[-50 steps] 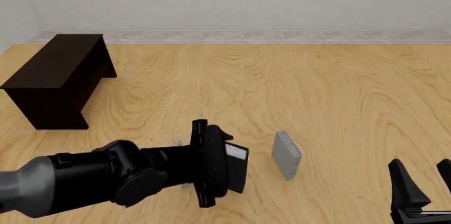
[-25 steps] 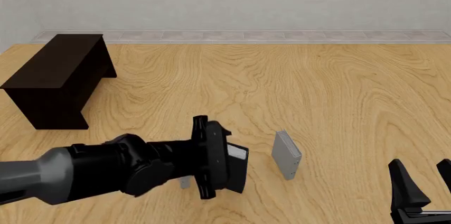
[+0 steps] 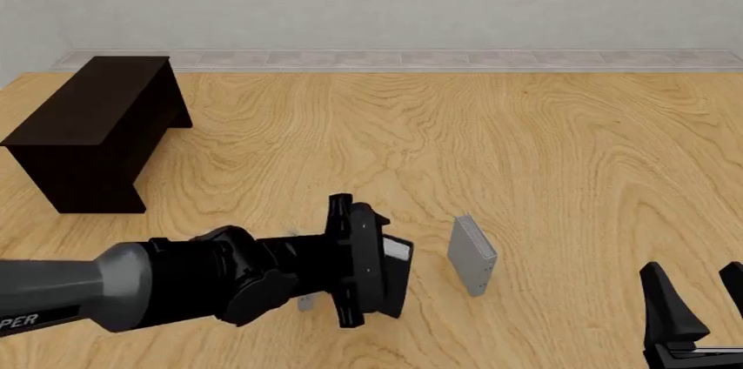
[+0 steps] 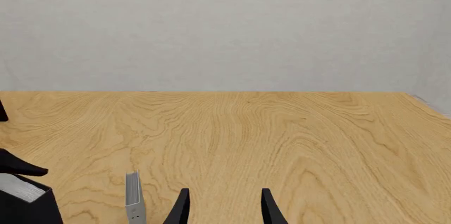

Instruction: Pick up the book in the middle and place it on the cabinet shelf.

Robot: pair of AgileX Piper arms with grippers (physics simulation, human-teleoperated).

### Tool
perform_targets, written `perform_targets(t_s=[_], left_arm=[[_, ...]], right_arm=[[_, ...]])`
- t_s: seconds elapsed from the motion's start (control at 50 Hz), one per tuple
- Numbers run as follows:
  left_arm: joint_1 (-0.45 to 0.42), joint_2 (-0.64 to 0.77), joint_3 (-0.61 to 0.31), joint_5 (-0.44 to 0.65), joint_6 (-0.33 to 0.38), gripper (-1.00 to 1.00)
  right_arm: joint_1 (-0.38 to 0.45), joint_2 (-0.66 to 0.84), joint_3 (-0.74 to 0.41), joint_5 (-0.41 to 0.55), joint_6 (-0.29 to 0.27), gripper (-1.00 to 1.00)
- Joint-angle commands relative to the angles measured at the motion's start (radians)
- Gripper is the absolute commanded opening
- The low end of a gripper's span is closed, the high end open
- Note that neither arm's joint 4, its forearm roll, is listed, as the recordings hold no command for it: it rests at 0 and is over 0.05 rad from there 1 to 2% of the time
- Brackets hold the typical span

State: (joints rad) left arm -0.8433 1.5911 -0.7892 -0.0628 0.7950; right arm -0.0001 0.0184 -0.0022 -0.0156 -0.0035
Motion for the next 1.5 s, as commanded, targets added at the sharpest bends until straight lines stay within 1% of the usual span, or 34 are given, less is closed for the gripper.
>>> perform_targets(t_s=[0.02,0.04,0.06,0.22,0.44,0.46,0.86,1.14,1.32,1.5], left_arm=[[0.003,0.081,-0.003,-0.006,-0.011,1.00],[0.006,0.088,-0.003,-0.012,-0.009,1.00],[0.007,0.093,-0.004,-0.014,-0.008,-1.00],[0.000,0.077,-0.007,0.002,-0.013,-1.00],[0.011,-0.001,-0.022,0.070,0.020,-1.00],[0.015,-0.004,-0.020,0.069,0.029,-1.00],[0.034,-0.073,-0.026,0.112,0.064,-1.00],[0.043,-0.146,-0.028,0.143,0.097,-1.00],[0.019,-0.213,-0.025,0.155,0.107,-1.00],[0.000,-0.244,-0.036,0.163,0.107,-1.00]], right_arm=[[0.000,0.000,0.000,0.000,0.000,1.00],[0.000,0.000,0.000,0.000,0.000,1.00],[0.000,0.000,0.000,0.000,0.000,1.00],[0.000,0.000,0.000,0.000,0.000,1.00],[0.000,-0.001,0.000,0.000,0.000,1.00],[0.000,0.000,0.000,0.000,0.000,1.00],[0.000,0.000,0.000,0.000,0.000,1.00],[0.000,0.000,0.000,0.000,0.000,1.00],[0.000,0.000,0.000,0.000,0.000,1.00],[0.000,0.000,0.000,0.000,0.000,1.00]])
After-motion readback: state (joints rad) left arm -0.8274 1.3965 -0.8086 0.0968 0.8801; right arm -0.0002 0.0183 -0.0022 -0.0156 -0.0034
